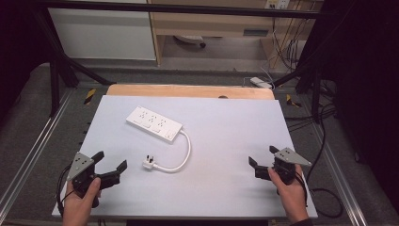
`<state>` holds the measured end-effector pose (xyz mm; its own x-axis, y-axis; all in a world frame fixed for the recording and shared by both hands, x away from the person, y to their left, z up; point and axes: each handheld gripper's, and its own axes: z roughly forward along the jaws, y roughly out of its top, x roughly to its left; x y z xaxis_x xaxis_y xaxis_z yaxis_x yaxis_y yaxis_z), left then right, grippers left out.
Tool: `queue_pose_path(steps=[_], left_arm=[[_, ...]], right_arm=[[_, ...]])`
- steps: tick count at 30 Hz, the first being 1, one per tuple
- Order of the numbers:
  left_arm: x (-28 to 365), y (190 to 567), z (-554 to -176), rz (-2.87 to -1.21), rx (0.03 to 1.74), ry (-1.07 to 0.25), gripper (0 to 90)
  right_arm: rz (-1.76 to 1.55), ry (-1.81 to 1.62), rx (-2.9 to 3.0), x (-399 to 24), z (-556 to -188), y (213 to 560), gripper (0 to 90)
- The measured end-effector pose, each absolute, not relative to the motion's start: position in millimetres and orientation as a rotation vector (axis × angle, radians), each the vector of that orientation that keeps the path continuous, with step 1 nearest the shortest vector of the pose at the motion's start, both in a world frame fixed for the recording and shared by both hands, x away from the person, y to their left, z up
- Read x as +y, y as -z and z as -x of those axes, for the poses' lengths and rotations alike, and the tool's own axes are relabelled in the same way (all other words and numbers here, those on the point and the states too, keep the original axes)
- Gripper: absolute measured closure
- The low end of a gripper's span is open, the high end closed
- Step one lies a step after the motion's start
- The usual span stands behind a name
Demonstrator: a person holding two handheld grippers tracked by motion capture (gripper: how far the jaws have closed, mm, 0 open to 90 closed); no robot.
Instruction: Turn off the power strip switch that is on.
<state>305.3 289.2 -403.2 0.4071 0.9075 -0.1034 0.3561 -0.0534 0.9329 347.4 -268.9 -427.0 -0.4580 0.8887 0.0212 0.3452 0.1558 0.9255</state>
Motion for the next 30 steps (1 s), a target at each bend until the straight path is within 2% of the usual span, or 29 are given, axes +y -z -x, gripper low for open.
queue_pose_path(steps=[17,30], left_arm=[[284,397,-308,-1.612,1.12,-0.685,5.9],[293,391,-319,-1.529,1.17,-0.593,5.0]], right_arm=[[-1.213,-1.265,1.91,-265,-347,430,4.4],[-1.173,-1.303,1.946,-259,-345,429,2.4]])
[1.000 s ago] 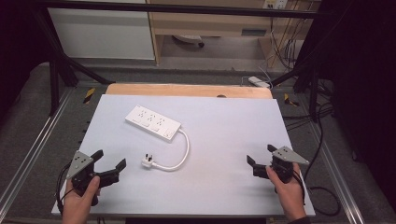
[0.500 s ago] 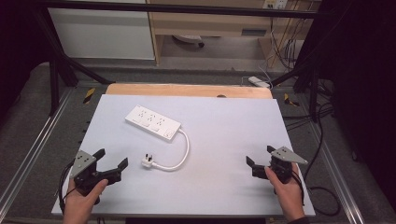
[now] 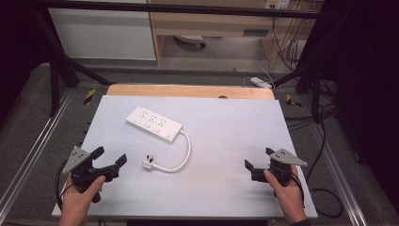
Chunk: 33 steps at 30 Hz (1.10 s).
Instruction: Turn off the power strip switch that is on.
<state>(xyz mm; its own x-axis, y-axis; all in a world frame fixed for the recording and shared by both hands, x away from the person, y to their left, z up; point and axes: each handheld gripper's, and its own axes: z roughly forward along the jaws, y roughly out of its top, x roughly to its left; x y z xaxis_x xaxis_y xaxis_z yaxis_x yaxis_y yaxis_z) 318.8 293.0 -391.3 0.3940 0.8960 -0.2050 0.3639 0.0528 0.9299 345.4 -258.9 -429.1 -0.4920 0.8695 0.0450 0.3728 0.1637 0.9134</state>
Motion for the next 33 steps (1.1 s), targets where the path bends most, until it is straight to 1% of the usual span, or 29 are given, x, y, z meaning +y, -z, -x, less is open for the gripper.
queue_pose_path(steps=[5,10,21,26,33], left_arm=[[293,381,-325,-1.545,1.178,-0.628,5.2],[287,372,-329,-1.538,1.163,-0.635,5.2],[268,361,-333,-1.568,1.116,-0.619,5.2],[257,354,-333,-1.618,1.084,-0.623,4.9],[251,344,-341,-1.594,1.064,-0.627,5.2]], right_arm=[[-1.174,-1.342,1.945,-261,-345,427,2.5],[-1.165,-1.335,1.959,-259,-343,427,2.4],[-1.15,-1.321,1.972,-255,-342,427,2.5],[-1.156,-1.333,1.971,-255,-342,428,2.5],[-1.157,-1.331,1.975,-254,-342,428,2.4]])
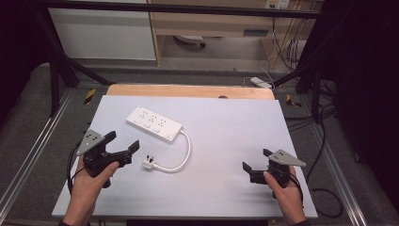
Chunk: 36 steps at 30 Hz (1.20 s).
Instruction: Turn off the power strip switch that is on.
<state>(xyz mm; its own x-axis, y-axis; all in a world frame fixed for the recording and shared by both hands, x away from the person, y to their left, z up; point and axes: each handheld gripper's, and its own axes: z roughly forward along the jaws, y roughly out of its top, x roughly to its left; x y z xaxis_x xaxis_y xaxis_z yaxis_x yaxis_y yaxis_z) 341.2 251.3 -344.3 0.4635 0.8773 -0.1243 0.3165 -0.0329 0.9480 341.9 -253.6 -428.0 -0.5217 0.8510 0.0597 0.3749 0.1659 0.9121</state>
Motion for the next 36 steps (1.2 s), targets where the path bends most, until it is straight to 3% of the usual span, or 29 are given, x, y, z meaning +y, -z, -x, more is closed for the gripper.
queue_pose_path(steps=[36], left_arm=[[257,324,-401,-1.59,1.094,-0.696,9.4]], right_arm=[[-1.146,-1.333,2.001,-249,-342,429,2.6]])
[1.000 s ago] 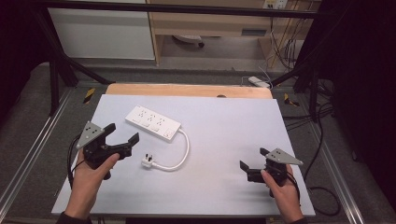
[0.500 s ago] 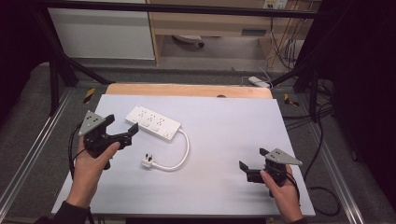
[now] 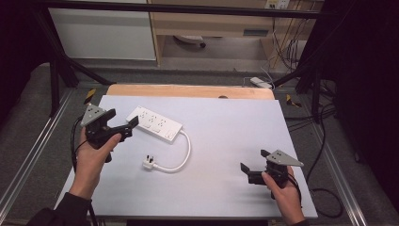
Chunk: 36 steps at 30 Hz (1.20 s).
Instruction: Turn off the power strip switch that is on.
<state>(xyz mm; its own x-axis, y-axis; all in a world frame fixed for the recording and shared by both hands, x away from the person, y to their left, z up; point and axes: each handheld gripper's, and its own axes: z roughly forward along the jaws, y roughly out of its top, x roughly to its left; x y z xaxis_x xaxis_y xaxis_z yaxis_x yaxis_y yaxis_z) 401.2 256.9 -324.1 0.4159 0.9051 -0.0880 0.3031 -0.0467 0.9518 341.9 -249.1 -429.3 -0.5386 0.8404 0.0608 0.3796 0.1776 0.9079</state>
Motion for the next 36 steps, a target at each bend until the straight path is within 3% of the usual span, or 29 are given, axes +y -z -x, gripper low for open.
queue_pose_path(steps=[36], left_arm=[[260,348,-452,-1.559,1.206,-0.751,13.5]], right_arm=[[-1.126,-1.33,2.016,-246,-341,429,2.5]])
